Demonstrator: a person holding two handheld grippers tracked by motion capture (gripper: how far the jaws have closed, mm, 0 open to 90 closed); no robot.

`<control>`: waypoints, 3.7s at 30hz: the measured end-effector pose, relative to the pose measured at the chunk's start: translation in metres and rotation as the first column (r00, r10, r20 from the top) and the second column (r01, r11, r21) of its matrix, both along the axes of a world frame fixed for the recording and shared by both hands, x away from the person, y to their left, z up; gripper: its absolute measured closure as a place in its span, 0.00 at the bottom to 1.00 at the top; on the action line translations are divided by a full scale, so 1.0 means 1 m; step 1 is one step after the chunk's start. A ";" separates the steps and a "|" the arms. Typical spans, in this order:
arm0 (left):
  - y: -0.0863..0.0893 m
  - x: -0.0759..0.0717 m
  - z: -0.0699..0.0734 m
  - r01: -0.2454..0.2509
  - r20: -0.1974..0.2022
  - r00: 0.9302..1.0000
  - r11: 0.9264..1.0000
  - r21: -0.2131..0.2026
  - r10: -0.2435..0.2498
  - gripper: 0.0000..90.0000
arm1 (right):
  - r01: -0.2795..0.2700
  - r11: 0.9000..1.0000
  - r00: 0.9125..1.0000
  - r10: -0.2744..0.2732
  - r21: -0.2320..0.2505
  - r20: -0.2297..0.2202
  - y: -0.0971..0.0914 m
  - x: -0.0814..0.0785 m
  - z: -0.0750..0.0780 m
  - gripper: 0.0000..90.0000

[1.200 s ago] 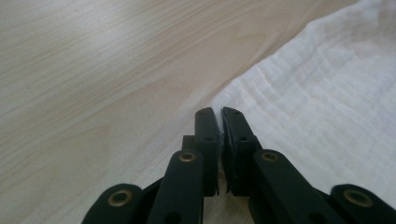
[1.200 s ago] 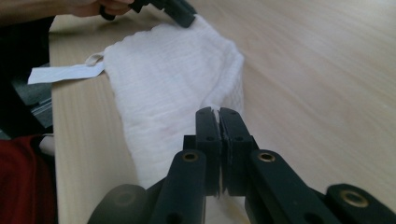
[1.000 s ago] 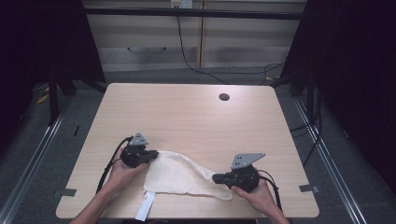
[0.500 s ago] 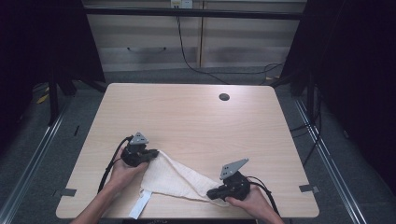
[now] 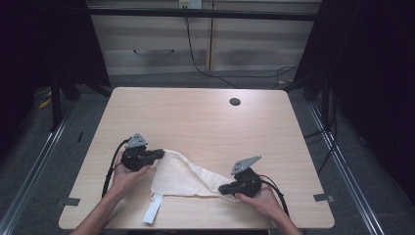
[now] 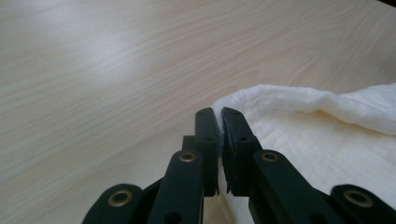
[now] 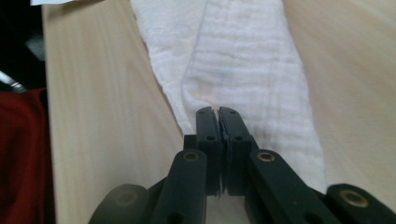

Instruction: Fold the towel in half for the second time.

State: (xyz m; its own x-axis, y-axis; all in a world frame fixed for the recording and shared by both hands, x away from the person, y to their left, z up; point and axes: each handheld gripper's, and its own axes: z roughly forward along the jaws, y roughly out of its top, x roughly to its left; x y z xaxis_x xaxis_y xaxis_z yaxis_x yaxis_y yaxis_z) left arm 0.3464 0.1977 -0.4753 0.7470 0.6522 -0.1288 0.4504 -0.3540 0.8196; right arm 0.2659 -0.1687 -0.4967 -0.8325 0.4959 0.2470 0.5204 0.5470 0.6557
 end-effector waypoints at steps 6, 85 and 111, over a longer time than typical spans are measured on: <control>-0.011 -0.013 0.019 0.046 0.080 0.996 0.998 -0.037 -0.042 0.95 | 0.068 0.997 0.998 -0.068 -0.020 0.010 -0.005 0.013 0.001 0.97; 0.016 -0.055 -0.007 0.143 0.001 0.990 0.990 0.001 -0.143 0.77 | 0.335 0.924 0.926 -0.359 0.185 0.115 -0.063 -0.015 0.013 0.76; 0.083 -0.048 -0.012 -0.163 -0.079 0.984 0.985 -0.059 0.158 0.20 | 0.576 0.780 0.774 -0.617 0.245 0.144 -0.137 -0.045 0.024 0.45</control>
